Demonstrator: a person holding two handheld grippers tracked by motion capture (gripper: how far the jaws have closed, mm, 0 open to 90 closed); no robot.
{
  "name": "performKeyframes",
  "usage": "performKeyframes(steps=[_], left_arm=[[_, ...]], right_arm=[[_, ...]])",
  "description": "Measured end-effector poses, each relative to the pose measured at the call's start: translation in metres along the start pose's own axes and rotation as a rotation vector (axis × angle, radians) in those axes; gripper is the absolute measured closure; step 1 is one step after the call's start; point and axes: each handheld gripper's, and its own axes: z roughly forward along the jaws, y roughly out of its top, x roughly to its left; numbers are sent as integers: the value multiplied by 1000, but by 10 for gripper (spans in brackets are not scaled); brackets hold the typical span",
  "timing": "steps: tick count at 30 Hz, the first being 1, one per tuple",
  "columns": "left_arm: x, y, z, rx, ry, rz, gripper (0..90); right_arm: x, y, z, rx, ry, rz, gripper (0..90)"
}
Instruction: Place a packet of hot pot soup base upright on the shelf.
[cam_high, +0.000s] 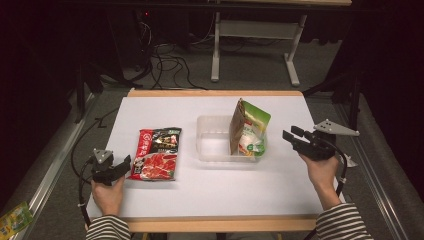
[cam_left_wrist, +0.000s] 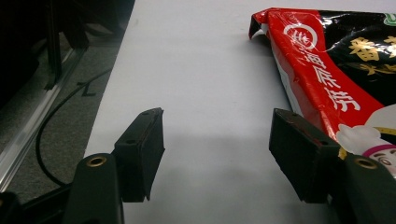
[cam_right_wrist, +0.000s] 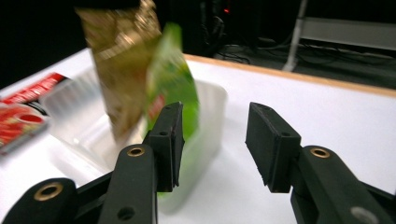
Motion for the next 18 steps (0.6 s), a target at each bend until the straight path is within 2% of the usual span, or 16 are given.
performKeyframes(steps=[2, 7, 11, 15, 18], left_arm=[[0, 0, 0, -2, -4, -1, 362], [-1, 0, 0, -4, -6, 15, 402], [3, 1, -1, -6, -16, -10, 405], [7, 2, -3, -5, -35, -33, 404], [7, 4, -5, 2, -49, -21, 410]], right_arm=[[-5, -12, 0, 12, -15, 20, 568], [-11, -42, 9, 67, -84, -19, 564], [-16, -62, 15, 124, -120, -15, 564], [-20, -76, 21, 174, -139, -8, 564], [-23, -83, 25, 218, -144, -12, 563]])
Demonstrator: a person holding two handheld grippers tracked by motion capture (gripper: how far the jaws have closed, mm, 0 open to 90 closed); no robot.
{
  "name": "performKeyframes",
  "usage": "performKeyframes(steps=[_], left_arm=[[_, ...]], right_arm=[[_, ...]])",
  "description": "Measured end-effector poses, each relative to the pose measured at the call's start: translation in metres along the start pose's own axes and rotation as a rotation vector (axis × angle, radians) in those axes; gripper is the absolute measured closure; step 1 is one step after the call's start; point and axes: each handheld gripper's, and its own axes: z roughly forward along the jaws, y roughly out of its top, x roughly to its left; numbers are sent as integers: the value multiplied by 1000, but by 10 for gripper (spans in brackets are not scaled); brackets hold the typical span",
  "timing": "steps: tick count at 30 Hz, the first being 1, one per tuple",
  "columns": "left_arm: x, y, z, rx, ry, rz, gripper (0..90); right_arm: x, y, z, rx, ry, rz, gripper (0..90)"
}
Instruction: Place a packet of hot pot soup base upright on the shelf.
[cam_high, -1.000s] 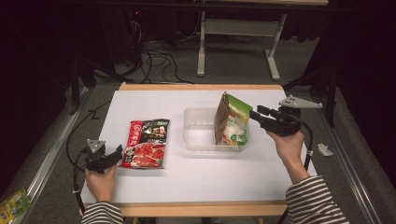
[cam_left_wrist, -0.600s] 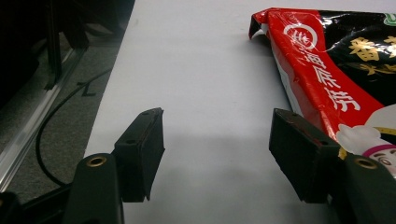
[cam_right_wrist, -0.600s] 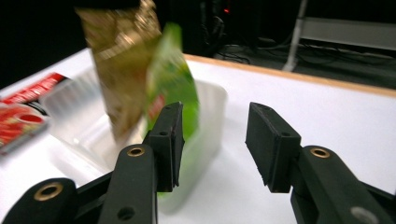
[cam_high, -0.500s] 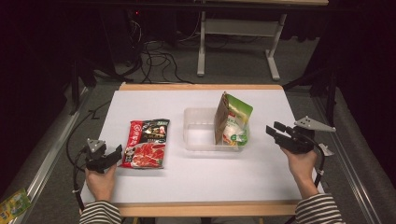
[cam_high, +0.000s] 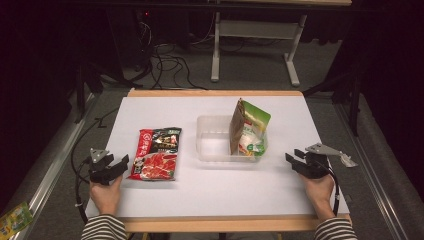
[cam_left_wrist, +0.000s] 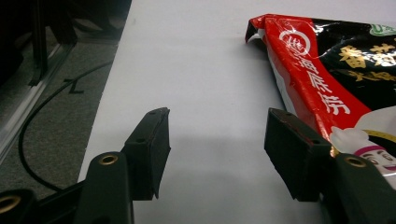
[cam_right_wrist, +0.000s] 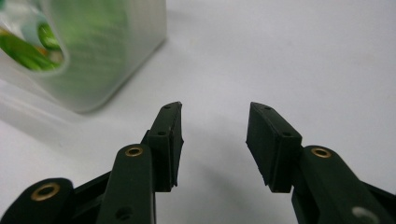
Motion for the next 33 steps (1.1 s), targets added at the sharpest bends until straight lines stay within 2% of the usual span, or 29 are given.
performKeyframes(steps=[3, 5, 8, 15, 18, 24, 30, 33], left_arm=[[-2, 6, -1, 5, -19, 26, 410], [-4, 11, -1, 1, -39, 29, 410], [-8, 18, -1, 21, -68, 57, 410], [-22, 24, -4, 48, -98, 123, 414], [-25, 23, -5, 70, -117, 128, 420], [-27, 21, -2, 95, -123, 141, 455], [-26, 19, 2, 102, -138, 128, 486], [-25, 19, 2, 105, -157, 119, 518]], right_arm=[[-2, -4, 4, 14, -2, -12, 562], [-3, -6, 6, 23, -8, -16, 560], [-4, -12, 10, 39, -7, 1, 555], [-2, -12, 9, 33, -15, -19, 555], [-1, -13, 10, 36, -16, -26, 555], [0, -13, 10, 42, -22, -37, 554], [-1, -14, 9, 24, -34, -22, 551], [0, -13, 9, 28, -37, -30, 550]])
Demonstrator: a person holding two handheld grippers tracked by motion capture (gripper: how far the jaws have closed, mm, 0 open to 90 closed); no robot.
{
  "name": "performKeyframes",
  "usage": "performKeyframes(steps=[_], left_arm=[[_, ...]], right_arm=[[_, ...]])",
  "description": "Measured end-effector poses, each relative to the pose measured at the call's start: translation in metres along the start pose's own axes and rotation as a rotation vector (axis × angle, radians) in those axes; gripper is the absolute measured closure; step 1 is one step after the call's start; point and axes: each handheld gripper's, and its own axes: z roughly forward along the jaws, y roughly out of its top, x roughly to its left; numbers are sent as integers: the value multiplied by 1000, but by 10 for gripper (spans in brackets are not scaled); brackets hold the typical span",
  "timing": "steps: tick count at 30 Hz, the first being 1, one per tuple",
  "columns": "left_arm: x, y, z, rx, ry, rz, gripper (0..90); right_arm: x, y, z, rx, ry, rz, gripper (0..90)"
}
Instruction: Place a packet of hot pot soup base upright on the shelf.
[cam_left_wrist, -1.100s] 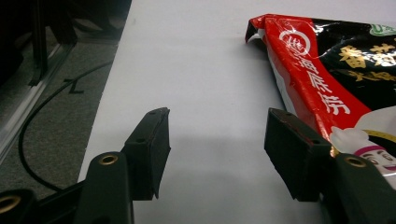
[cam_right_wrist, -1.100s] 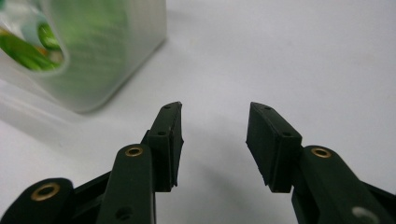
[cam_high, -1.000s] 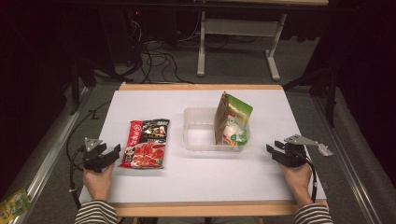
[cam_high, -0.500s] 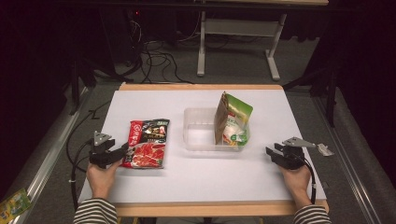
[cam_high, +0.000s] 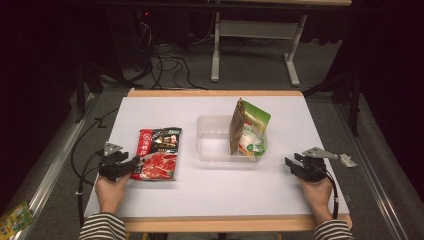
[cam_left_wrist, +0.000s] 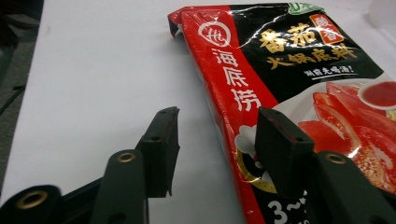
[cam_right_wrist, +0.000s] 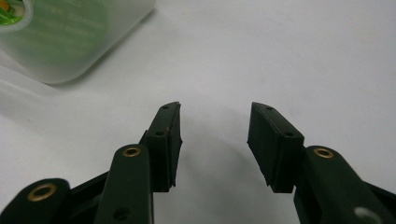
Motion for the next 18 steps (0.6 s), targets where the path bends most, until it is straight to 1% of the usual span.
performKeyframes(steps=[2, 4, 6, 7, 9, 12, 16, 18], left_arm=[[-1, -1, 1, 8, -14, -2, 539], [-4, -2, 3, 24, -41, 4, 569], [-9, -3, 5, 19, -62, 33, 616], [-11, -3, 5, 24, -57, 33, 639], [-14, -3, 5, 29, -50, 37, 653], [-14, -3, 5, 31, -47, 28, 658], [-18, -5, 2, 36, -40, 20, 664], [-20, -6, 0, 39, -42, 17, 664]], right_arm=[[1, 0, 0, 1, -3, 2, 549], [1, 0, 0, -1, -3, -2, 547], [1, 0, 0, 0, -3, -1, 546], [1, 0, 0, -2, -7, -3, 547], [3, 0, 0, -2, -12, -13, 548], [4, 0, 1, -2, -19, -31, 548], [4, -1, 0, -7, -17, -24, 549], [4, -1, 0, -4, -24, -26, 555]])
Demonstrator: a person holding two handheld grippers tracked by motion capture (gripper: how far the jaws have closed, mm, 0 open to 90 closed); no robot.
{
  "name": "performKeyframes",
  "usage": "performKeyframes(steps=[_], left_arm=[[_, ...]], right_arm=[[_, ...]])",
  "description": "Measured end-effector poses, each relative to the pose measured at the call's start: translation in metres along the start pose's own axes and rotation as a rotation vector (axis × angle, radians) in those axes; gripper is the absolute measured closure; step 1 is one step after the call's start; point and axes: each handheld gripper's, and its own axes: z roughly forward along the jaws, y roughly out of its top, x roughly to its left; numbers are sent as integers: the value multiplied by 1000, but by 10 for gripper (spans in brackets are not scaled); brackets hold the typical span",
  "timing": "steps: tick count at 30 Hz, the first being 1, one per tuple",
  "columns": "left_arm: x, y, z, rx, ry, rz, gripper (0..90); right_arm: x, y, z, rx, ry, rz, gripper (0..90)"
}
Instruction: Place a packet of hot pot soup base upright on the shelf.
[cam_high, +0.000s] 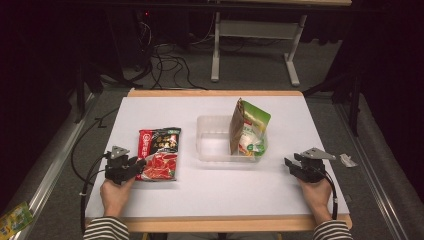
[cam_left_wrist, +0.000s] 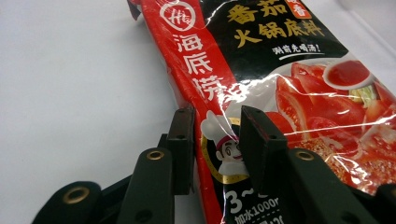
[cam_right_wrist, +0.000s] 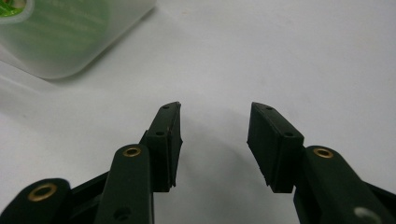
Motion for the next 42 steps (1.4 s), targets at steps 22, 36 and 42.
performKeyframes(steps=[22, 36, 42], left_arm=[[-50, -25, -23, 14, 2, 50, 709], [-78, -33, -34, 37, -41, 97, 728], [-63, -29, -42, 53, -75, 145, 660]], right_arm=[[4, 0, 0, -5, -19, -25, 564], [5, -1, 0, -11, -27, -45, 551], [5, -1, -2, -24, -26, -42, 538]])
